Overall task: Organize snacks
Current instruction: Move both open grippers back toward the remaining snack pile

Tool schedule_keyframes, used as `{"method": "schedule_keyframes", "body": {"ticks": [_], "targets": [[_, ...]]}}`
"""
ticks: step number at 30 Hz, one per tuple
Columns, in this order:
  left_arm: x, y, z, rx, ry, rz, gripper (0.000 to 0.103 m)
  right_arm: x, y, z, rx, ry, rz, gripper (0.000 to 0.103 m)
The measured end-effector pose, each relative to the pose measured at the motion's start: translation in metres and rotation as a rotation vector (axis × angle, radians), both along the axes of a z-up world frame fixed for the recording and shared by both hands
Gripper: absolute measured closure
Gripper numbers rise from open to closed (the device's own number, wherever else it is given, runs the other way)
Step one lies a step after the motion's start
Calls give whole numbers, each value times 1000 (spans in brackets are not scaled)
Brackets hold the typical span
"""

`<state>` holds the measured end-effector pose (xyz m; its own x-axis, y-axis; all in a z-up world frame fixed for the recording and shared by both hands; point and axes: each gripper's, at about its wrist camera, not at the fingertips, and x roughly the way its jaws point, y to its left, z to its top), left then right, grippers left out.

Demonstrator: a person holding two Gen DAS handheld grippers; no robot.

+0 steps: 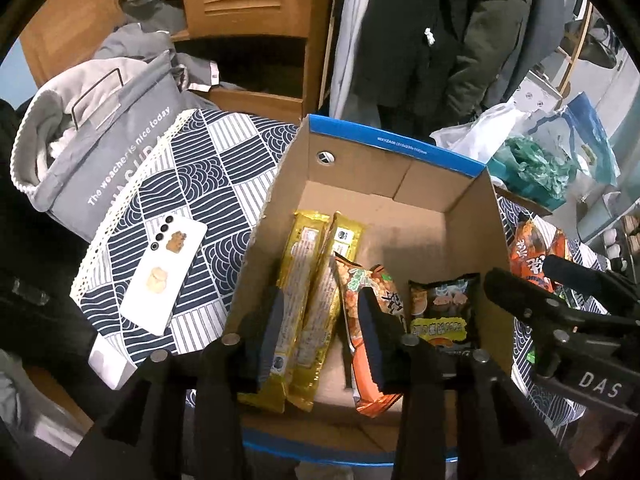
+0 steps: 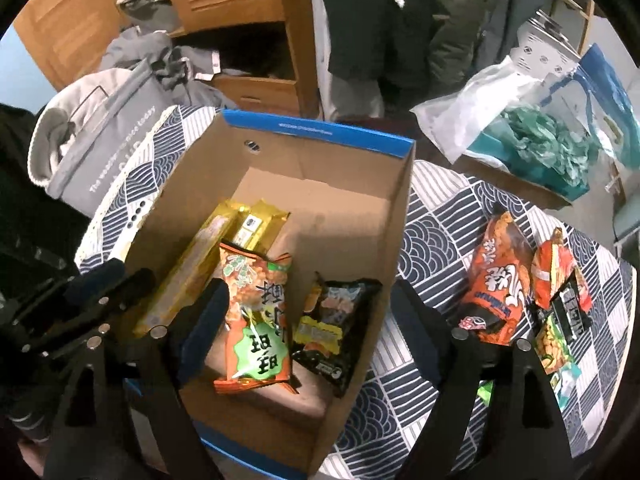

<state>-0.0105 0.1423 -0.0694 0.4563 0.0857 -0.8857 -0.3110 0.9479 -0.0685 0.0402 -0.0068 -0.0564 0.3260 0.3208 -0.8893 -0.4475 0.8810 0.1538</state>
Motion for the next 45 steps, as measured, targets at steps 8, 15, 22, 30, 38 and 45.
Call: {"method": "schedule_keyframes", "body": {"ticks": [8,15,22,30,38,45], "targets": [[1,-11,9,-10,-14,-15,56,-6,-9,9,3,-28,-3,20],[5,-29,14,-11,-19,-47,54,-9,-27,12,-32,-51,-22,20],[9,-51,18,-1,-23,-87,51,-11,-53,17,-20,-64,-63,20],[15,-78,20,22,-24,-134,46,-15,-81,22,-19,-82,-103,20],[22,-111,19,41,-14,-195,39,-17,-113,23,-42,-108,-149,20],[27,-143,17,48,3,-259,37,-18,-146,20,-49,-102,-202,20]]}}
